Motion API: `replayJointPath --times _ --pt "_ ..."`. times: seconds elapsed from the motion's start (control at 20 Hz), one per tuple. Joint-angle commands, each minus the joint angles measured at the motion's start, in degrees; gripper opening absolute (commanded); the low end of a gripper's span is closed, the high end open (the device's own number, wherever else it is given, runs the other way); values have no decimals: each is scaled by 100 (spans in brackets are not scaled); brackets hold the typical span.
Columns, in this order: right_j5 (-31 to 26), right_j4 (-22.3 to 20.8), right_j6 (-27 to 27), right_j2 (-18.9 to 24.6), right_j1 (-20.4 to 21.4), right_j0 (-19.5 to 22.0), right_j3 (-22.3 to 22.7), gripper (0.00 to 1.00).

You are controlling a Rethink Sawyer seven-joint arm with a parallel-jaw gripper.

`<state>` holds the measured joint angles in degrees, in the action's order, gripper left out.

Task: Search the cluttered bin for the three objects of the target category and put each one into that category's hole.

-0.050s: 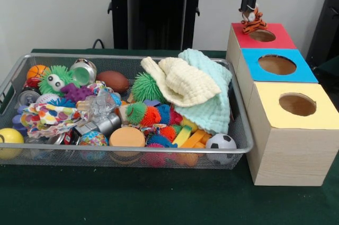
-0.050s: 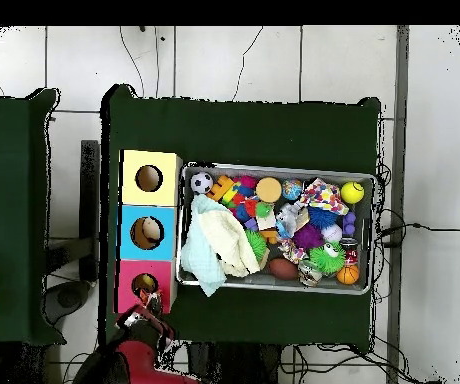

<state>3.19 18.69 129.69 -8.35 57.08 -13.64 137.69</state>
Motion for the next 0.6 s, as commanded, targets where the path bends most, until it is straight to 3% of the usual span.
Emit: replayJointPath --times 0.05,0.25,0.6 --pt "-618 437 1119 -63 -142 50 -288 0" --pt "-801 590 1129 -283 -181 -208 -441 0" --pt "-647 593 1055 -119 -196 -12 -409 0"
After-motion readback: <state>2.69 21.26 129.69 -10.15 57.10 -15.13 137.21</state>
